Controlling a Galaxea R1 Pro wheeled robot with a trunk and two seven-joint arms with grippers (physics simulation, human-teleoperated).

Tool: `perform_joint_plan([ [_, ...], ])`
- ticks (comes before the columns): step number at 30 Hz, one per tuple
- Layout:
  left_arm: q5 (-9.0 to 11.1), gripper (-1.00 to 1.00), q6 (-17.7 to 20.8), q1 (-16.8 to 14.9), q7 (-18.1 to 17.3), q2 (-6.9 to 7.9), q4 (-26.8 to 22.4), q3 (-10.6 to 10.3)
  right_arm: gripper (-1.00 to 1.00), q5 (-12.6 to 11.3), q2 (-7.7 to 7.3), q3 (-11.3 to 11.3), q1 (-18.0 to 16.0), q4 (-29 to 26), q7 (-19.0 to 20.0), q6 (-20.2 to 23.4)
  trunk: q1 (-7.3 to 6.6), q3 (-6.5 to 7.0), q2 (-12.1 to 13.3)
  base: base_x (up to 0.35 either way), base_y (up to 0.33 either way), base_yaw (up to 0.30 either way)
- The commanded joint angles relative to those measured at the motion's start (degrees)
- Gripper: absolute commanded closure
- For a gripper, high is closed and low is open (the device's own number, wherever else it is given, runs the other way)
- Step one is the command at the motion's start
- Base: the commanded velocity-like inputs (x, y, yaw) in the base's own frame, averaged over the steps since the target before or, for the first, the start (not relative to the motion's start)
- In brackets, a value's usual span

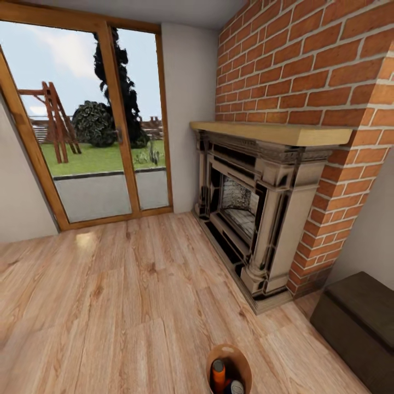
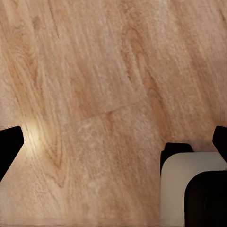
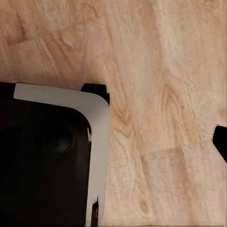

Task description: Put the three can of soda from the living room inside the tash can in the kitchen.

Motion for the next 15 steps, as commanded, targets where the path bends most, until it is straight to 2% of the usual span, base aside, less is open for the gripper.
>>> perform_joint_plan([
  [1, 0.0, -1.0, 0.08, 0.6, 0.01, 0.01, 0.02, 0.01, -1.0, -0.01, -0.02, 0.0, 0.23, 0.0, -0.41, 0.0, -0.23, 0.19, 0.42, 0.0, 0.0, 0.0],
  [6, 0.0, -1.0, 0.2, 2.45, 0.04, 0.03, 0.04, -0.02, -1.0, -0.02, 0.05, 0.0, 0.99, 0.0, -1.39, 0.01, -1.32, 1.08, 2.42, 0.0, 0.0, 0.0],
  [15, -0.04, -1.0, 0.39, 5.76, 0.66, 0.04, 0.09, 0.01, -1.0, -0.28, 0.0, -0.03, 4.79, 0.0, -2.9, -0.02, -3.3, 2.7, 6.03, 0.0, 0.0, 0.0],
])
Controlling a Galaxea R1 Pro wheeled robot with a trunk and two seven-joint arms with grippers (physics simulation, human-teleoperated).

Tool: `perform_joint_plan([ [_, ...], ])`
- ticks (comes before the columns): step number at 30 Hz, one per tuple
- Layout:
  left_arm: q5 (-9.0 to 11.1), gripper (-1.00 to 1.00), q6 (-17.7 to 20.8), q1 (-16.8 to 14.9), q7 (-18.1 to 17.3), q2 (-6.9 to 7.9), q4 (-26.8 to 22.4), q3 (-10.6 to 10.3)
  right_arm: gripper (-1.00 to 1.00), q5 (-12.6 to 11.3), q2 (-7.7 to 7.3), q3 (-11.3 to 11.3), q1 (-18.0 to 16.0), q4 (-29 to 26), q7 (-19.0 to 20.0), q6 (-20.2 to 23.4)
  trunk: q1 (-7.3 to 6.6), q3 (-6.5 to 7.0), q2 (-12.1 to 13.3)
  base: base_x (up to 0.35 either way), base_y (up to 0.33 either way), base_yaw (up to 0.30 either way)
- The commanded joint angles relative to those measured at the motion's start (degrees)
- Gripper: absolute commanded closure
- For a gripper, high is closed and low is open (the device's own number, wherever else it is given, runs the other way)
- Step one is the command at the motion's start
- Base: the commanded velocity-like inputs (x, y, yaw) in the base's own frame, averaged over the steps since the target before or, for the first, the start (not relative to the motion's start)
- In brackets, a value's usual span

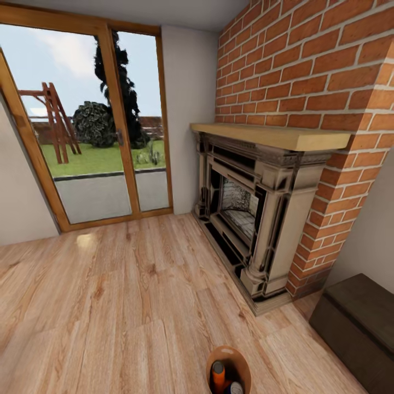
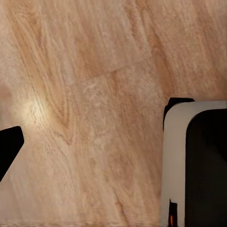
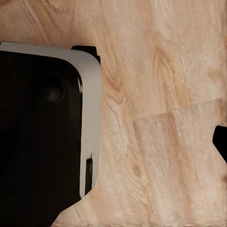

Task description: Put the three can of soda from the living room inside the tash can in the kitchen.

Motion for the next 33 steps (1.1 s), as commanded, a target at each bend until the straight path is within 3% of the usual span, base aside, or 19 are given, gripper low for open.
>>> perform_joint_plan([
  [1, -0.01, -1.0, 0.01, 0.42, 0.03, 0.02, 0.01, 0.0, -1.0, -0.31, 0.01, -0.01, 0.56, -0.01, -0.5, -0.02, -0.23, 0.19, 0.42, 0.0, 0.0, 0.0],
  [5, -0.01, -1.0, 0.03, 2.52, 0.16, 0.12, 0.06, 0.01, -1.0, -2.97, 0.03, 0.0, 2.96, -0.01, -2.15, -1.53, -1.11, 0.91, 2.02, 0.0, 0.0, 0.0],
  [12, 0.33, -1.0, 0.04, 5.94, 0.22, 0.34, 1.04, 0.18, -1.0, -5.06, 0.34, 0.01, 6.0, -0.01, -2.95, -4.07, -2.64, 2.17, 4.83, 0.0, 0.0, 0.0],
  [28, 0.38, -1.0, 0.08, 6.22, 0.12, -0.16, 0.84, 0.37, -1.0, -5.58, 0.9, 0.21, 6.74, -0.39, -3.24, -3.95, -3.08, 2.52, 5.63, 0.0, 0.0, 0.0],
  [33, 0.54, -1.0, 0.05, 5.79, 0.08, -1.28, 0.46, 0.23, -1.0, -5.4, 1.11, 0.39, 6.75, -0.78, -3.18, -3.94, -3.08, 2.52, 5.63, 0.0, 0.0, 0.0],
])
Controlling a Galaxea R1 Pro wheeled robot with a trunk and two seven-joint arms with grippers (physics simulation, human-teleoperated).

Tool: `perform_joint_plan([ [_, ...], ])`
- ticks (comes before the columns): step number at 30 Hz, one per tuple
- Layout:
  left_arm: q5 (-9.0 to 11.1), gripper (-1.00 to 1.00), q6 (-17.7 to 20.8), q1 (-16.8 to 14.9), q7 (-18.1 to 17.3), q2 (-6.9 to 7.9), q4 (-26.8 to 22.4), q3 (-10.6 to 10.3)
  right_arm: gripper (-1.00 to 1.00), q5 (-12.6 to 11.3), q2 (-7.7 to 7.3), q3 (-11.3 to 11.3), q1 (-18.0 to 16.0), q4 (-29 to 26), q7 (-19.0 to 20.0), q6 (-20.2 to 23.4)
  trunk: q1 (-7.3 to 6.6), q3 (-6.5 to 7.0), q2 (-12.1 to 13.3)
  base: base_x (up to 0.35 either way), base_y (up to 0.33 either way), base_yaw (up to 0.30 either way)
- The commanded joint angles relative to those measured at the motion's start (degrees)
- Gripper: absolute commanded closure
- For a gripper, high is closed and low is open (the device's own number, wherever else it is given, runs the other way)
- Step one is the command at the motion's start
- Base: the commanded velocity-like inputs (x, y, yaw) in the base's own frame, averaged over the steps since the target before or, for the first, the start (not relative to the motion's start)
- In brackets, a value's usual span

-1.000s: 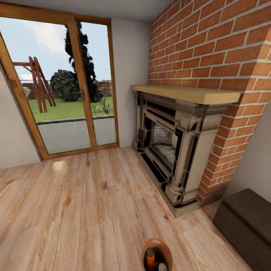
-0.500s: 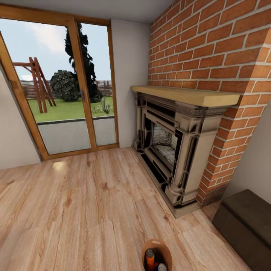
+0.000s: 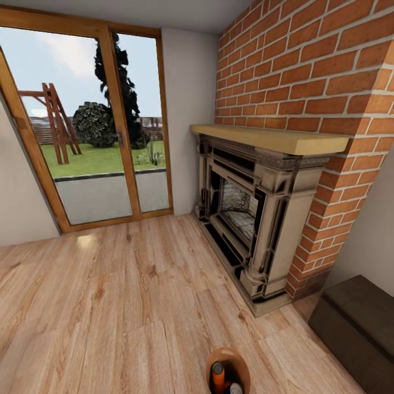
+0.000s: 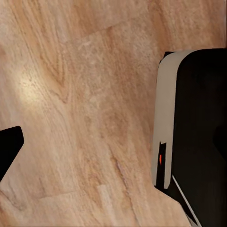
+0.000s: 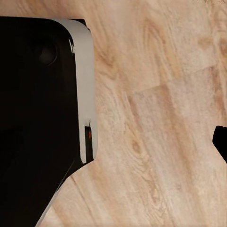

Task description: Put the three can of soda from the living room inside the tash can in the kitchen.

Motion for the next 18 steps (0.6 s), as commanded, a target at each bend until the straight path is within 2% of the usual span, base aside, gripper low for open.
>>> perform_joint_plan([
  [1, 0.06, -1.0, 0.0, -0.12, 0.0, -0.84, -0.05, 0.02, -1.0, -0.01, 0.56, 0.05, 0.0, -0.14, 0.01, 0.0, 0.0, 0.0, 0.0, 0.0, 0.0, 0.0],
  [6, 0.1, -1.0, -0.01, -0.3, -0.01, -2.74, -0.12, -0.02, -1.0, -0.07, 2.12, 0.17, 0.0, -0.29, 0.02, 0.0, 0.0, 0.0, 0.0, 0.0, 0.0, 0.0],
  [7, 0.08, -1.0, -0.01, -0.34, -0.01, -3.61, -0.13, -0.01, -1.0, -0.13, 2.99, 0.16, 0.0, -0.35, 0.02, 0.0, 0.0, 0.0, 0.0, 0.0, 0.0, 0.0],
  [10, -0.02, -1.0, -0.01, -0.38, -0.01, -4.7, -0.14, -0.01, -1.0, -0.16, 4.41, 0.19, -0.04, -0.45, 0.03, 0.0, 0.0, 0.0, 0.0, 0.0, 0.0, 0.0],
  [14, -0.06, -1.0, -0.01, -0.4, -0.01, -5.45, -0.14, -0.03, -1.0, -0.2, 5.74, 0.13, -0.07, -0.48, 0.03, 0.0, 0.0, 0.0, 0.0, 0.0, 0.0, 0.0],
  [18, -0.05, -1.0, -0.01, -0.41, -0.01, -5.72, -0.14, -0.12, -1.0, -0.16, 6.32, 0.09, -0.08, -0.47, 0.03, 0.0, 0.0, 0.0, 0.0, 0.0, 0.0, 0.0],
])
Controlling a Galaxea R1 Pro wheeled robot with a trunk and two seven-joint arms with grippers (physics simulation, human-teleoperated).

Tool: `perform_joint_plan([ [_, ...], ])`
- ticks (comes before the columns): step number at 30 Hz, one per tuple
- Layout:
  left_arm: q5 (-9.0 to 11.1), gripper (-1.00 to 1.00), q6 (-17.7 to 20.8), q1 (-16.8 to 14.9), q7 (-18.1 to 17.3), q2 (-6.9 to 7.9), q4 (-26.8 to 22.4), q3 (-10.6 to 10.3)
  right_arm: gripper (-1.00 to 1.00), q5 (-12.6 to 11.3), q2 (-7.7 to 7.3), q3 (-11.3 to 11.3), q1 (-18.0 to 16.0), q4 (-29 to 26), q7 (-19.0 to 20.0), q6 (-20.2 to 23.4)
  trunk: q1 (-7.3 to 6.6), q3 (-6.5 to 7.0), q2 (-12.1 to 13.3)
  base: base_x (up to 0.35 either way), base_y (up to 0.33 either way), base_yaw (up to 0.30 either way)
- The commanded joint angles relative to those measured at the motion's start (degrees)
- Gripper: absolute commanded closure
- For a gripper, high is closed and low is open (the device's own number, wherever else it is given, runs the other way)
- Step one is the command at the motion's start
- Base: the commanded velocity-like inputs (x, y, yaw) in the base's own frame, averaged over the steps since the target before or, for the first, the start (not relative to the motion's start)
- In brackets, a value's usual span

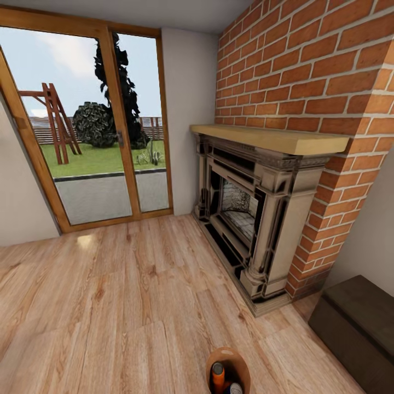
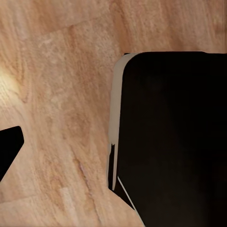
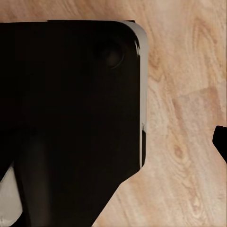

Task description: Put the three can of soda from the living room inside the tash can in the kitchen.

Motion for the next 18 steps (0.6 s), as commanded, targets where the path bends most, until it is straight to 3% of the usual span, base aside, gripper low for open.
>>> perform_joint_plan([
  [1, 0.01, -1.0, 0.0, 0.0, 0.0, -0.03, 0.0, 0.0, -1.0, 0.01, 0.08, -0.02, 0.0, 0.0, 0.0, 0.0, 0.0, 0.0, 0.0, 0.0, 0.0, 0.0],
  [18, -0.08, -1.0, 0.0, -0.01, 0.0, -0.22, 0.0, 0.03, -1.0, -0.01, 0.37, -0.13, -0.01, 0.01, 0.0, 0.0, 0.0, 0.0, 0.0, 0.0, 0.0, 0.0],
])
